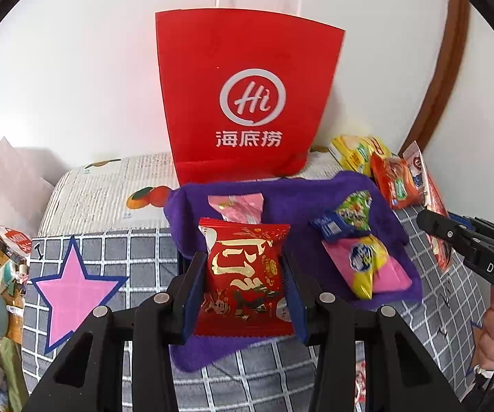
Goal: Organize snacks
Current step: 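Carry the stick packet with right tool while left carries red packet over the towel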
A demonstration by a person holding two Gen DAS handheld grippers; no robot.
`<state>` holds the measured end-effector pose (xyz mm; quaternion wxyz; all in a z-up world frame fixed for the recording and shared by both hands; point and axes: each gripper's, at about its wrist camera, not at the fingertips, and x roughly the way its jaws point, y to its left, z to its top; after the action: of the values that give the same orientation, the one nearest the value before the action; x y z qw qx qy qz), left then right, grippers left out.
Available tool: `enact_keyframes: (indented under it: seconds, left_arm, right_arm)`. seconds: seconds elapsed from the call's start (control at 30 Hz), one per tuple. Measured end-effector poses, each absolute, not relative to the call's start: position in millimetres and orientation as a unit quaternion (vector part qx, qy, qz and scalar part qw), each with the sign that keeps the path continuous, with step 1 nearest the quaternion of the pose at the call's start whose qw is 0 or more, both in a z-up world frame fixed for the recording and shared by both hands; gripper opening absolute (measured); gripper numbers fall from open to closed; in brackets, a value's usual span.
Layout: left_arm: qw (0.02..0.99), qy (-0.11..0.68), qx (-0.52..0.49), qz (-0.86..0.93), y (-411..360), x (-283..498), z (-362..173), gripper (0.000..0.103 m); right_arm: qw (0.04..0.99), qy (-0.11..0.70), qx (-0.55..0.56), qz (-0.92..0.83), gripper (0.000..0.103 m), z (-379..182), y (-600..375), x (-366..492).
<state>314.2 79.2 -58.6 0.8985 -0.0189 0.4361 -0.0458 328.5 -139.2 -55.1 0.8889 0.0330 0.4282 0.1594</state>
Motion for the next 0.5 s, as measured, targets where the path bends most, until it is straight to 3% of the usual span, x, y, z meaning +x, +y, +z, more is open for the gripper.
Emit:
enact_keyframes:
  seconds: [0.5]
  left_arm:
    - [0.894,0.443,-0.042,-0.05,77,364,-73,0.041]
  right_arm:
    - [0.879,0.444,0.019,0.174,0.02,-73,-126,395]
